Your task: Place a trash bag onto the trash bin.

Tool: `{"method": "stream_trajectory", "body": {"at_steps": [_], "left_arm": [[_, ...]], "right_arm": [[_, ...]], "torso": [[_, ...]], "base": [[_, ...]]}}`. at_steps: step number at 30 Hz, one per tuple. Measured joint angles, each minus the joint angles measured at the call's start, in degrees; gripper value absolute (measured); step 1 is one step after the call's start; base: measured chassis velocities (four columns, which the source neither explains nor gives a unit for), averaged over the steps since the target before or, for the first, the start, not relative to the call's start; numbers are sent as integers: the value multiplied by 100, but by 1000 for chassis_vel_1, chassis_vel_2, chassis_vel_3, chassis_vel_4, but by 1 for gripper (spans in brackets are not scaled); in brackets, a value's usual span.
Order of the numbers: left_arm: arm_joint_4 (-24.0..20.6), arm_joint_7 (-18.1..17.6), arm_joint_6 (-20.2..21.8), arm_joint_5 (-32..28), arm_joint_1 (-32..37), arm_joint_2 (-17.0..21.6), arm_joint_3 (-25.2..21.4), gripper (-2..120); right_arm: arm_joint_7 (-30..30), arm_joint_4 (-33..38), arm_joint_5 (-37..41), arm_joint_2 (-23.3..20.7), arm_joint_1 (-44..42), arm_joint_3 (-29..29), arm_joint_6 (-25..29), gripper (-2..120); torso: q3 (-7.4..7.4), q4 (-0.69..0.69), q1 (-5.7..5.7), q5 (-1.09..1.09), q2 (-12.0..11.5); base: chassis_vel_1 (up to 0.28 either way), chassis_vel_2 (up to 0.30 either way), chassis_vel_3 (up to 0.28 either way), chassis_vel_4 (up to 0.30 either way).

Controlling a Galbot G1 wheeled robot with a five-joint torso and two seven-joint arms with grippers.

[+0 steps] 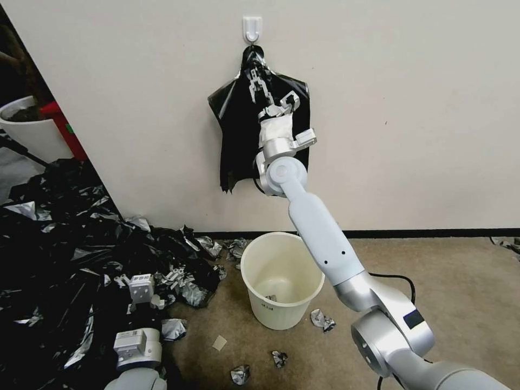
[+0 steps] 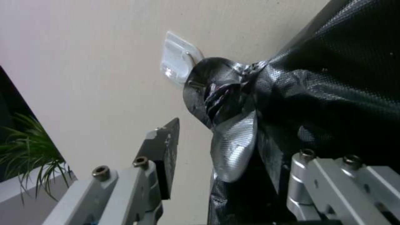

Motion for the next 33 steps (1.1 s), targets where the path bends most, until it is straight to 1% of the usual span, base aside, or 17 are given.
{"method": "stream_trajectory", "body": {"at_steps": [5,6,8,10,11,14,15,17,19,21,22,26,27,29,31,32,33], "left_arm": [[28,-37,-39,41,3,-22,-1,100],[46,-62,-66,75,6,-41,-3,100],[48,-75,-75,87,8,-49,-5,100],[48,-89,-80,105,17,-73,-8,100],[48,-89,-80,105,17,-73,-8,100],[44,-97,-85,122,34,-105,24,100],[44,-97,-85,122,34,-105,24,100],[52,-99,-96,147,37,-137,44,100],[64,-98,-101,159,41,-154,55,100],[83,-99,-116,174,48,-170,66,100],[83,-99,-116,174,48,-170,66,100],[110,-110,-133,177,37,-152,62,100],[110,-110,-133,177,37,-152,62,100],[149,-116,-154,177,20,-130,61,100],[167,-119,-161,176,15,-121,60,100],[207,-123,-179,174,2,-97,59,100],[235,-125,-190,171,-10,-80,59,100]], "right_arm": [[-87,-27,-2,0,8,2,-3,45],[-95,-27,18,0,29,0,-13,36],[-95,-27,45,0,42,-1,-19,34],[-102,-36,86,-1,74,1,-30,22],[-102,-36,86,-1,74,1,-30,22],[-168,-80,203,-2,115,79,-44,7],[-168,-80,203,-2,115,79,-44,7],[-390,-129,237,-3,116,122,-48,0],[-579,-149,246,-4,107,147,-48,0],[-1093,-187,251,-4,12,183,-41,0],[-1093,-187,251,-4,12,183,-41,0],[-2205,-193,242,-4,-272,188,-41,0],[-2205,-193,242,-4,-272,188,-41,0],[-2828,-166,240,-11,-452,188,-94,0],[-2991,-165,239,-22,-505,189,-118,0],[-3484,-165,232,-74,-655,201,-205,0],[-3774,-166,229,-104,-743,225,-276,0]], "torso": [[0,0,0,0,0],[0,0,0,0,0],[0,0,0,0,0],[0,0,0,0,0],[0,0,0,0,0],[0,0,-1,0,0],[0,0,-1,0,0],[0,0,0,0,0],[0,0,-1,0,0],[0,0,0,0,0],[0,0,0,0,0],[0,0,0,0,0],[0,0,0,0,0],[0,1,-1,0,0],[0,1,0,0,0],[0,1,0,0,0],[0,1,0,0,0]], "base": [[0,0,0,0],[0,0,0,0],[0,0,0,0],[0,0,0,0],[0,0,0,0],[0,0,0,0],[0,0,0,0],[0,0,0,0],[0,0,0,0],[0,0,0,0],[0,0,0,0],[0,0,0,0],[0,0,0,0],[0,0,0,0],[0,0,0,0],[0,0,0,0],[0,0,0,0]]}}
